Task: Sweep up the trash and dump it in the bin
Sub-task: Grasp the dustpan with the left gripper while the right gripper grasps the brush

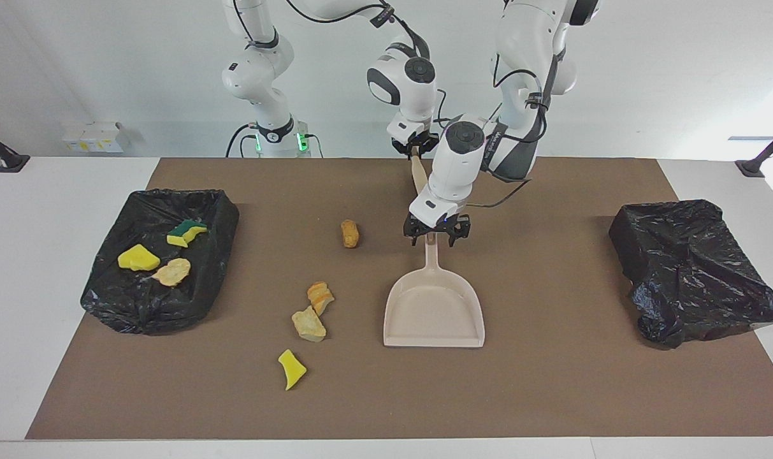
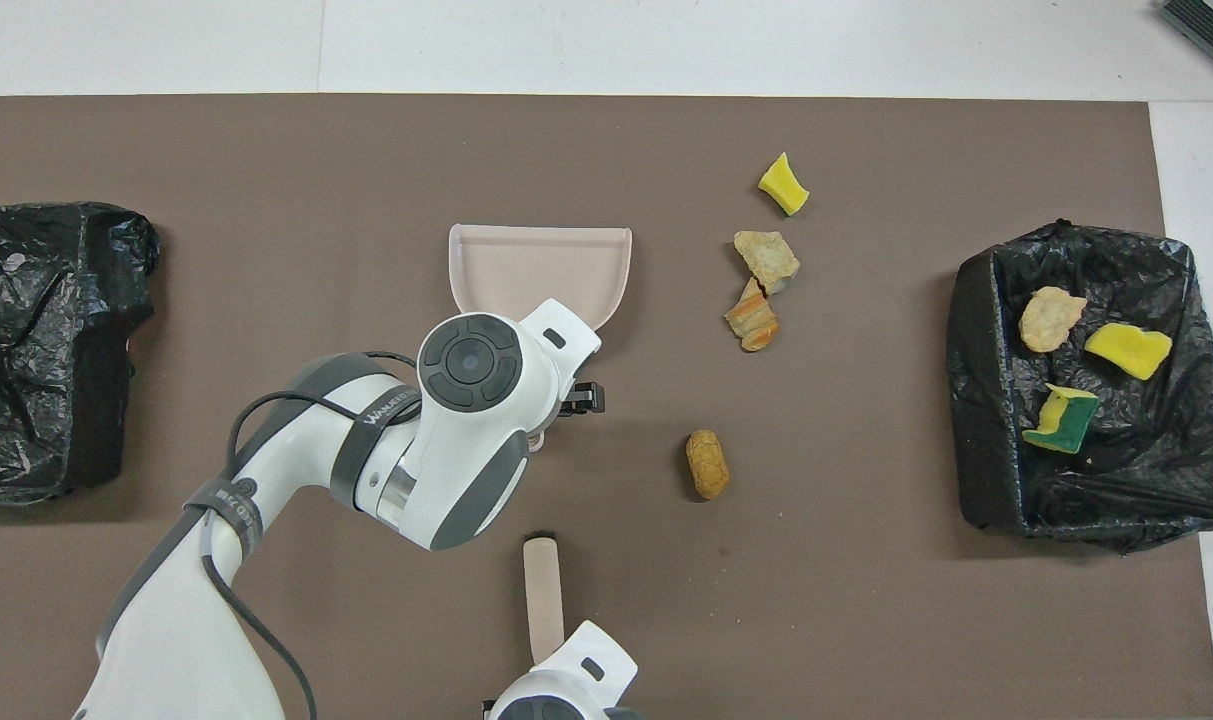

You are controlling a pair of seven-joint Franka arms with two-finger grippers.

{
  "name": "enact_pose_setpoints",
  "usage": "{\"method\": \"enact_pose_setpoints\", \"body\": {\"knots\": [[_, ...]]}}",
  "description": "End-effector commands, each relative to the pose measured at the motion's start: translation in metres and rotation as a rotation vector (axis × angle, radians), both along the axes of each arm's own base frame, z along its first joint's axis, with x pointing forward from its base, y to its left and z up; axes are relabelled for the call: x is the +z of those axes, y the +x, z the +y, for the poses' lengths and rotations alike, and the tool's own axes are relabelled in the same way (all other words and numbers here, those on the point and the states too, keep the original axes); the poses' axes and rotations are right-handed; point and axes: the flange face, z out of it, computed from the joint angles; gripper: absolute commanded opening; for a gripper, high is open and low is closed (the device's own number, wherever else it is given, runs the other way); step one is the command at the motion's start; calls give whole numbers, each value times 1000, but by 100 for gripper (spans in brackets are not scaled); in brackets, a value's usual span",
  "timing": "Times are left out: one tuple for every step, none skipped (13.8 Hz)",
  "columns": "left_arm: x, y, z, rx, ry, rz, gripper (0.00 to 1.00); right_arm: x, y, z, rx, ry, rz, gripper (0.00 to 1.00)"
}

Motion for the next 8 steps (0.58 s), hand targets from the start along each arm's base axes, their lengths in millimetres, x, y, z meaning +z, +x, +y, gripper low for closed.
{"method": "enact_pose_setpoints", "body": {"knots": [[-6, -1, -5, 27, -11, -10, 100, 3, 4, 2, -24, 2, 22, 11], [-5, 0, -5, 29, -12, -13, 100, 6, 5, 1, -26, 5, 23, 5], [-5, 1, -4, 29, -12, -11, 100, 9, 6, -1, -28, -5, 34, 0], [-3, 2, -4, 32, -12, -11, 100, 17, 10, -5, -36, -15, 52, 0], [-2, 2, -3, 33, -10, -9, 100, 25, 15, -16, -42, -40, 82, 0], [0, 4, 0, 36, -11, -10, 100, 35, 18, -27, -39, -55, 103, 0], [0, 4, 0, 36, -11, -10, 94, 46, 24, -38, -51, -63, 120, 0], [4, 6, 1, 38, -12, -13, 81, 61, 32, -49, -70, -59, 128, 0]]}}
